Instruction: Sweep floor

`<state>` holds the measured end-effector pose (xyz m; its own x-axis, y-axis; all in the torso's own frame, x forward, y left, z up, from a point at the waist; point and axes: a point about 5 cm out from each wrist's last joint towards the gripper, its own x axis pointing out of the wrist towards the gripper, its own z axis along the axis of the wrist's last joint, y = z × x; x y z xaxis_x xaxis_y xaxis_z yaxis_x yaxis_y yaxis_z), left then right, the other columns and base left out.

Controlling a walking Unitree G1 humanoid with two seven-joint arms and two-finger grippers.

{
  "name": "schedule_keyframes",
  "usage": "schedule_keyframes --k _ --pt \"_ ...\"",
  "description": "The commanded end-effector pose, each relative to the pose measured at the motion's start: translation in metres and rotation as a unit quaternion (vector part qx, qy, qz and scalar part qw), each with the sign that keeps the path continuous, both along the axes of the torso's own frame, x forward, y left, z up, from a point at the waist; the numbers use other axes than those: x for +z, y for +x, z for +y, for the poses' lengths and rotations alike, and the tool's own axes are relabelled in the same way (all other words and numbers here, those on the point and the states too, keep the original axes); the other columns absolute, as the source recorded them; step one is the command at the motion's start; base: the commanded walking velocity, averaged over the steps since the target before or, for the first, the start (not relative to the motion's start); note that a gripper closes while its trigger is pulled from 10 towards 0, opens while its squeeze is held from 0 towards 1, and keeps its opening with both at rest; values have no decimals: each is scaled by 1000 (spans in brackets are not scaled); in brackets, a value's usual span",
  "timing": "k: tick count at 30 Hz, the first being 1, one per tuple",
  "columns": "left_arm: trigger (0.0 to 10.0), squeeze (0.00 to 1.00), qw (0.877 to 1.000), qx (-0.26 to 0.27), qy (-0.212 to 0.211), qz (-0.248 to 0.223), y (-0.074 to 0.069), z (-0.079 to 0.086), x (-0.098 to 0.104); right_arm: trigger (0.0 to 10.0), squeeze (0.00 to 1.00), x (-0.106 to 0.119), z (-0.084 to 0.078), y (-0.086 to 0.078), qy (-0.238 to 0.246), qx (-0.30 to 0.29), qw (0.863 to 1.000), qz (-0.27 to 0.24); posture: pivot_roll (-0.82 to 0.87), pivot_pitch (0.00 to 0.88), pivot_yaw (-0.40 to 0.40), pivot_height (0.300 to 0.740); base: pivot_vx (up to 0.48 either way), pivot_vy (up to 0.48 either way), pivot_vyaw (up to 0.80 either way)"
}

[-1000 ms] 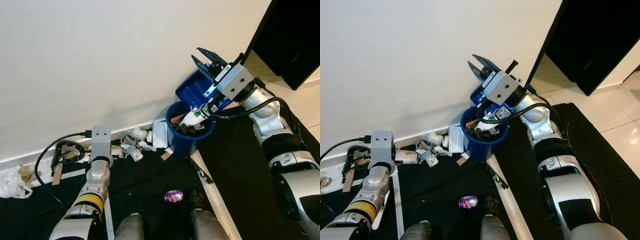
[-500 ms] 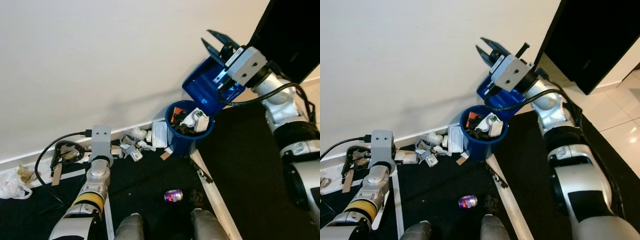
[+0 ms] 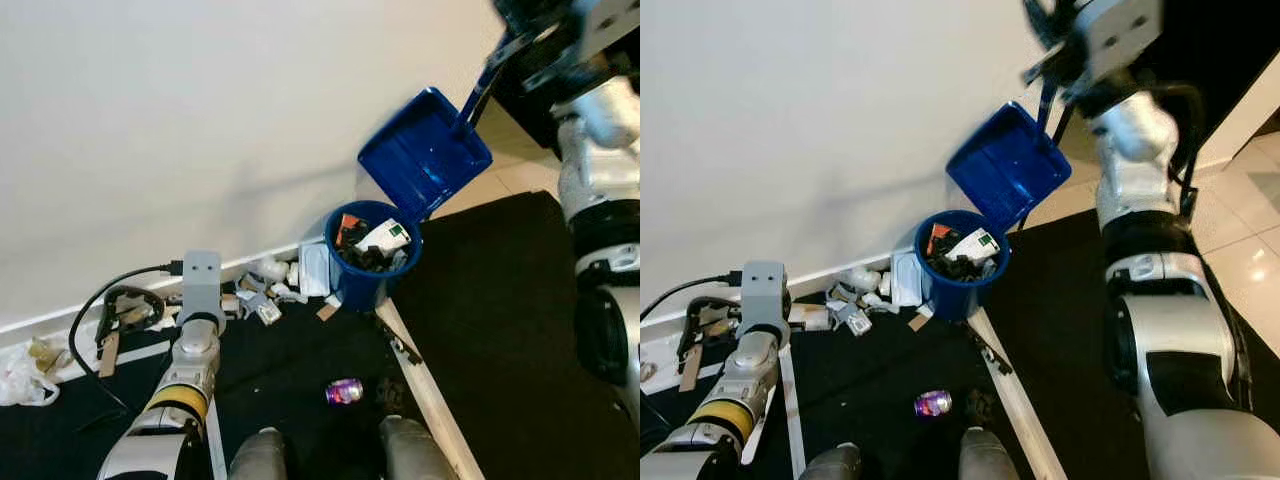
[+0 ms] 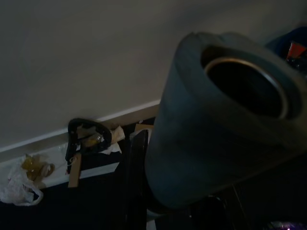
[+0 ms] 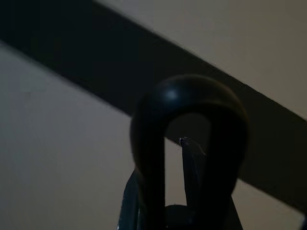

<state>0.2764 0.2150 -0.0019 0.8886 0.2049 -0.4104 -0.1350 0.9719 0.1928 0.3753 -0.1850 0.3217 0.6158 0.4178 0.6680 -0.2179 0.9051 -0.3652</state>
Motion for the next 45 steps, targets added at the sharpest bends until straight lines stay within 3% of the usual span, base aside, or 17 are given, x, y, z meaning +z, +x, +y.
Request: schedule_keyframes --k 1,3,4,5,6,9,12,15,21,25,27,31,34,36,39,42,45 --pt "10000 0 999 4 -41 34 -10 -8 -14 10000 0 49 4 -14 100 52 989 -96 66 9 -73 740 0 0 0" --pt "10000 0 999 4 -41 34 -10 -8 -14 10000 0 49 4 -14 100 52 989 -96 66 9 -73 740 0 0 0" --pt "10000 0 999 3 -39 37 -11 -7 -15 10000 0 45 0 -2 168 112 979 -7 67 10 -70 740 0 0 0" --pt "10000 0 999 2 -39 38 -11 -6 -15 10000 0 41 1 2 186 138 972 32 67 10 -69 740 0 0 0" --pt "10000 0 999 2 -39 38 -11 -6 -15 10000 0 41 1 2 186 138 972 32 67 10 -69 740 0 0 0" --pt "10000 0 998 -1 -36 41 -12 -6 -16 10000 0 22 9 7 182 172 963 95 71 11 -68 740 0 0 0" --pt "10000 0 999 -3 -33 42 -12 -6 -16 10000 0 14 11 9 183 175 961 113 71 11 -68 740 0 0 0" --pt "10000 0 999 -6 -25 44 -13 -5 -16 10000 0 -2 16 10 194 199 947 160 75 14 -67 740 0 0 0" --pt "10000 0 999 -9 -12 48 -16 -1 -18 10000 0 -24 25 8 152 182 950 202 80 18 -68 740 0 0 0" --pt "10000 0 998 -9 22 58 -21 5 -20 10000 0 -64 40 3 139 177 937 266 82 19 -68 740 0 0 0" --pt "10000 0 998 -6 28 60 -22 7 -20 10000 0 -75 43 2 140 173 933 282 82 19 -68 740 0 0 0" --pt "10000 0 997 2 60 53 -24 13 -19 10000 0 -130 35 -3 122 77 927 346 88 21 -71 740 0 0 0" --pt "10000 0 997 5 62 47 -23 14 -17 10000 0 -140 31 -6 120 56 926 355 88 21 -71 740 0 0 0" --pt "10000 0 998 8 56 34 -22 14 -14 10000 0 -157 22 -15 103 4 928 359 87 19 -72 740 0 0 0" --pt "10000 0 998 9 51 28 -21 13 -13 10000 0 -162 18 -18 97 -15 928 360 86 18 -73 740 0 0 0" --pt "10000 0 1000 -16 18 14 -17 -1 -12 10000 0 -187 -3 -39 83 -111 923 359 78 17 -63 740 0 0 0" --pt "10000 0 999 -37 3 23 -18 -10 -16 10000 0 -199 -15 -53 77 -163 918 353 71 15 -58 740 0 0 0"
